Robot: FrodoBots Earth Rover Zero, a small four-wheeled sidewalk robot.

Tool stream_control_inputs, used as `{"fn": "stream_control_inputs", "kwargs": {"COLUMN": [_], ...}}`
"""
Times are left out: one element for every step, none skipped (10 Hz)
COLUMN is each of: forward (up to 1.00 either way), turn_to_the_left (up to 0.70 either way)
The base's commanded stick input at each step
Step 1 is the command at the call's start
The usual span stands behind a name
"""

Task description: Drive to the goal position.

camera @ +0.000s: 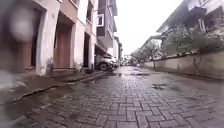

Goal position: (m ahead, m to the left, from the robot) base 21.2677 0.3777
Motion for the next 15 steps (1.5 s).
{"fn": "stream_control_inputs", "kwargs": {"forward": [0.7,0.7,0.7,0.7,0.7,0.7,0.7,0.7,0.7,0.7,0.7,0.7,0.7,0.7,0.7], "turn_to_the_left": [0.0,0.0,0.0,0.0,0.0,0.0,0.0,0.0,0.0,0.0,0.0,0.0,0.0,0.0,0.0]}}
